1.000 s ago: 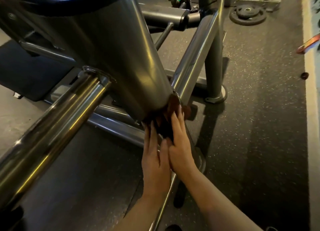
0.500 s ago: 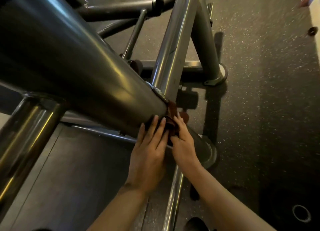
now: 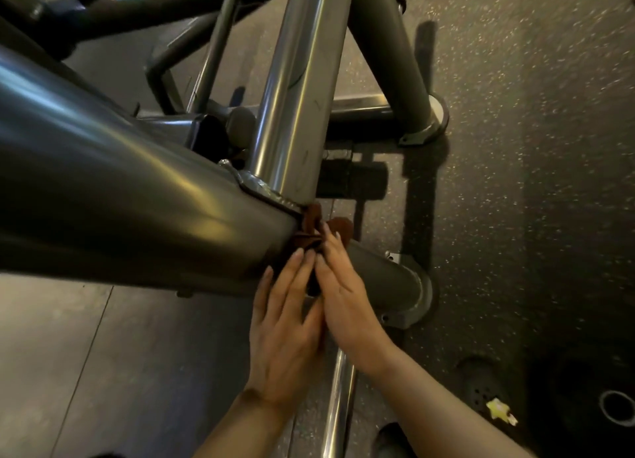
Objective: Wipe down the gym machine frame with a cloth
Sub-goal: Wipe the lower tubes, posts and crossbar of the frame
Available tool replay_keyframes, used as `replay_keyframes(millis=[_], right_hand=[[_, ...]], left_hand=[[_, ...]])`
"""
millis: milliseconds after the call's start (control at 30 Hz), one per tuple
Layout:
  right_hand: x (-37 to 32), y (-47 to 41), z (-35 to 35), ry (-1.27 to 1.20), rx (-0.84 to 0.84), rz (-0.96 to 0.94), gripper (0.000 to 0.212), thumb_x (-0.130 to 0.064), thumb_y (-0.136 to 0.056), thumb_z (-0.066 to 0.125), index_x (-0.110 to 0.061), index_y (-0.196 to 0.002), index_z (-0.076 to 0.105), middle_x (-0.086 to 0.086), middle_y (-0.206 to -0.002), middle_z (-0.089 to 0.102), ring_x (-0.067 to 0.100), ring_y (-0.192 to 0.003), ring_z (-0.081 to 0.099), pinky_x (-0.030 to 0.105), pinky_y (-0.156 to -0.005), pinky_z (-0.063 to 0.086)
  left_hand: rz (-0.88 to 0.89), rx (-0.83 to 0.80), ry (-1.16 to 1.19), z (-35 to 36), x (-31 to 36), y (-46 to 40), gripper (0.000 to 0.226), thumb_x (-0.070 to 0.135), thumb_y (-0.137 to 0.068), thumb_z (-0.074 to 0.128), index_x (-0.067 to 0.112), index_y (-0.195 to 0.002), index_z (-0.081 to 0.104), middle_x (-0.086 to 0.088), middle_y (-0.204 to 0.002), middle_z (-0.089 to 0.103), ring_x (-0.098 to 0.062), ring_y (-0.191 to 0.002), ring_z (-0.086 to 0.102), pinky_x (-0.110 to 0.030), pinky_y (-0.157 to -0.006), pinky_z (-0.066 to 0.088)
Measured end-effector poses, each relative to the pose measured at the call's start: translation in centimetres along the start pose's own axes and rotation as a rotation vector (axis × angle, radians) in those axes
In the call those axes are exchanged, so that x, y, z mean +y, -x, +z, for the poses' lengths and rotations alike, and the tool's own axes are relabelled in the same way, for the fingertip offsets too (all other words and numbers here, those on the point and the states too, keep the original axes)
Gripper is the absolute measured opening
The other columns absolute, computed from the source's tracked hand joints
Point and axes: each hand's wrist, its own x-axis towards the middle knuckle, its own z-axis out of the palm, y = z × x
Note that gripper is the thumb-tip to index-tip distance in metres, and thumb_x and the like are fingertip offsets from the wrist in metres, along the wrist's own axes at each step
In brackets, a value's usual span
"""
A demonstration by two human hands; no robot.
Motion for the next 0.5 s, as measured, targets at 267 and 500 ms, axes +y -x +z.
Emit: replay_keyframes(millis=[267,500], right_hand=[[7.0,-2.6,-4.9,0.092,0.120,0.198,0.040,-0.038,-0.103,0.036,-0.049,-0.141,0.030,-0.015,-0.160,0.017,0.003,-0.147,0.004,0.046,-0.123,0.012],[5.5,-5.7,-5.4,-0.037,0.045,0.169,0.043,-0.043,-0.103,0.035,-0.030,-0.144,0.041,-0.005,-0.154,0.036,0.010,-0.145,0.024,0.040,-0.122,0.016]], left_hand=[[0.037,-0.255,-0.083,3.1,1.7,-1.2,0.043,0.018,-0.072,0.064,0.013,-0.114,0.070,-0.017,-0.145,0.046,-0.024,-0.145,0.015,-0.044,-0.121,-0.003],[-0.009,-0.359,-0.294,5.2,2.6,-2.0,0.073,0.024,-0.068,0.065,0.010,-0.139,0.051,-0.010,-0.153,0.034,-0.022,-0.145,0.020,-0.051,-0.116,-0.016]])
